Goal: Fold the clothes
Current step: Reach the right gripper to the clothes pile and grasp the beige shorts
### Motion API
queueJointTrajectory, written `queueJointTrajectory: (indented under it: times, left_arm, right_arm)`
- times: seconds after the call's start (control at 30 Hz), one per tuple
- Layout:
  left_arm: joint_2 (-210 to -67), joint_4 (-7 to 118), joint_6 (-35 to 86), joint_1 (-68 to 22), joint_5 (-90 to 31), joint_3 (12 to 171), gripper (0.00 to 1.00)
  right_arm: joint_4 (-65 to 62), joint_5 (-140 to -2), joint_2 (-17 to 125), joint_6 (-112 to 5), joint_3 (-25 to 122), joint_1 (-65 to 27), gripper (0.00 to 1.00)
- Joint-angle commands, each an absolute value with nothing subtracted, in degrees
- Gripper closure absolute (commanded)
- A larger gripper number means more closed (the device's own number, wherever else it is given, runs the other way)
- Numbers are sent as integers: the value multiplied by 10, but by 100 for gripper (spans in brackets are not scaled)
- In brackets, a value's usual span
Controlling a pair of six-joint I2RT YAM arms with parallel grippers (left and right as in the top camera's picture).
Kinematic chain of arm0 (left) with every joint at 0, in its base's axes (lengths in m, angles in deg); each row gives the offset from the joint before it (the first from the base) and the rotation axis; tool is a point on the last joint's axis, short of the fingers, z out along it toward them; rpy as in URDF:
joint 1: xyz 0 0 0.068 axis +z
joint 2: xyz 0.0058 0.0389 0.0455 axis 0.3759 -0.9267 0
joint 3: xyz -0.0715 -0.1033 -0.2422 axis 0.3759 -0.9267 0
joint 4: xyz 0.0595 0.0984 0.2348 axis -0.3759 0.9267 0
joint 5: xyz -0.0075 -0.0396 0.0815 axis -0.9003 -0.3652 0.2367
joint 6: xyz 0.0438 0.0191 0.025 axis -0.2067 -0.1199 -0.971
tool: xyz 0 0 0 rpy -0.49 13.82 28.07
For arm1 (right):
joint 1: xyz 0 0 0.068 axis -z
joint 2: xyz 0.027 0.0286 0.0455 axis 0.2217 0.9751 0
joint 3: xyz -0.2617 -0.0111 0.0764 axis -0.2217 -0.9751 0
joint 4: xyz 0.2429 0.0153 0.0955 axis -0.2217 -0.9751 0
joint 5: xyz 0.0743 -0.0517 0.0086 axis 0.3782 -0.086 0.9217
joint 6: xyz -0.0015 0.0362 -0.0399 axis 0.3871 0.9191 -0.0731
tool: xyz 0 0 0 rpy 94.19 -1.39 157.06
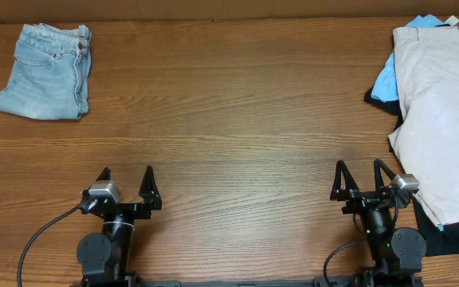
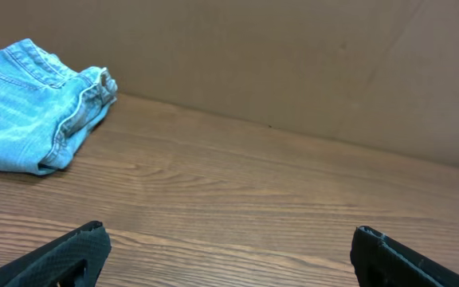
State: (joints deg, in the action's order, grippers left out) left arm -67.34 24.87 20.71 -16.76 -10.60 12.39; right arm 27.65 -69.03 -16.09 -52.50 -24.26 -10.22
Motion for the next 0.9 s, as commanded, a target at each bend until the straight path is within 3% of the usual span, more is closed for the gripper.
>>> queueJointTrajectory:
  times: [0.0,0.33,0.5,0.63,0.87]
  left_arm:
    - [-668,246,213,-169,-125,139,0]
    - [-672,282,213,-169,-126,223,0]
    - [-721,333,212,-169,-165,303,0]
    - [-805,380,186,-169,-170,400,0]
    - [-1020,573,84,-169,-167,660,0]
  right_arm:
    - [282,-687,-167,-536,-226,-102,0]
    - [276,-687,-161,-603,-139,-102,0]
    - [210,-685,-117,-603,-43,-102,0]
    - [142,-682,-41,-620,57,-102,0]
    - [-49,-678,204,-632,316,-102,0]
